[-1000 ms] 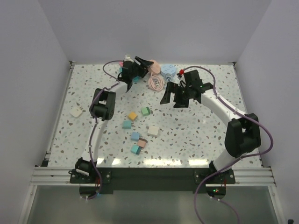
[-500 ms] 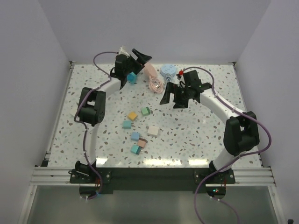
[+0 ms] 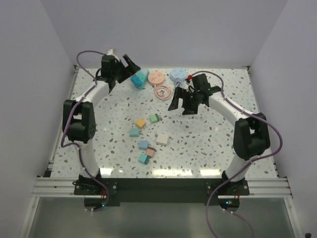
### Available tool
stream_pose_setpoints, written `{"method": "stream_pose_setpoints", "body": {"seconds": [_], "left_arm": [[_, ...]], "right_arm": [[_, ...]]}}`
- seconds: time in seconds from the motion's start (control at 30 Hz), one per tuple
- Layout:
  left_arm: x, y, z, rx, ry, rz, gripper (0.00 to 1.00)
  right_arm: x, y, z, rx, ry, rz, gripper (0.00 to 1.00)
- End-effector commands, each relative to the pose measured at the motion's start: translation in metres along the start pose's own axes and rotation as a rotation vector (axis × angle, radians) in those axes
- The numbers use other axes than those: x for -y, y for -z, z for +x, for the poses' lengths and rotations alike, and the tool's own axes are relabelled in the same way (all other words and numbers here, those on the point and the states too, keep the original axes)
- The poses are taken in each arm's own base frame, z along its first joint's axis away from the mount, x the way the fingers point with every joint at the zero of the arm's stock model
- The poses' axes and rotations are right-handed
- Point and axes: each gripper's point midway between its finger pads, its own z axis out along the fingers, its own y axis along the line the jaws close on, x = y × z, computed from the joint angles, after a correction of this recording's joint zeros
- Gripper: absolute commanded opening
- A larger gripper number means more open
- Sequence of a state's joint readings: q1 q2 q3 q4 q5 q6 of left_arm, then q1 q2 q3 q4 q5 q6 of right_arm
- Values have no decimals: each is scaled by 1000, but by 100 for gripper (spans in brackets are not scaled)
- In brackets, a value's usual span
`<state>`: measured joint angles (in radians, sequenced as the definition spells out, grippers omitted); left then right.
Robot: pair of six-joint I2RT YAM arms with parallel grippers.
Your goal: Pull the plug off the socket
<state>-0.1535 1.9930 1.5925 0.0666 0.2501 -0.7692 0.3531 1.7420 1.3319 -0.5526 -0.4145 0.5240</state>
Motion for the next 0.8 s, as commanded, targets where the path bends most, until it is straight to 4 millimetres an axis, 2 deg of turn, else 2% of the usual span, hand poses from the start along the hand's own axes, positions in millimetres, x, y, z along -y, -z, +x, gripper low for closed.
{"method": "stream_pose_setpoints", "body": {"seconds": [0.0,0.03,0.1,0.23,0.3,0.33,0.37,0.5,0.6,0.63,0.7,0.73,0.77], "left_arm": [[-45,4,28,-95,-4,-126,97],[-54,-2,36,-116,-3,-147,95],[-55,-9,36,-129,-6,-145,92],[-60,-28,39,-136,-13,-127,80],[-66,-36,45,-164,-12,-132,77],[-76,-44,55,-193,-9,-147,76],[-72,-49,48,-184,-27,-140,75],[-84,-64,52,-198,-29,-153,67],[-86,-73,56,-210,-27,-137,49],[-87,-76,57,-213,-26,-132,38],[-86,-74,59,-222,-25,-131,27],[-86,-70,62,-229,-28,-134,18],[-86,-67,63,-228,-33,-129,14]], "right_arm": [[-17,5,-18,35,31,-55,99],[-17,4,-18,32,32,-55,99],[-17,3,-18,28,34,-54,99],[-15,1,-17,18,31,-52,99],[-13,-2,-15,8,25,-48,99],[-13,-2,-16,12,25,-50,99],[-11,-4,-14,4,23,-47,99],[-11,-7,-13,-4,18,-53,99],[-10,-11,-12,-10,14,-53,99],[-10,-10,-13,-7,14,-56,99],[-10,-11,-14,-7,19,-55,99],[-9,-13,-13,-11,19,-51,99],[-8,-13,-13,-12,20,-51,99]]}}
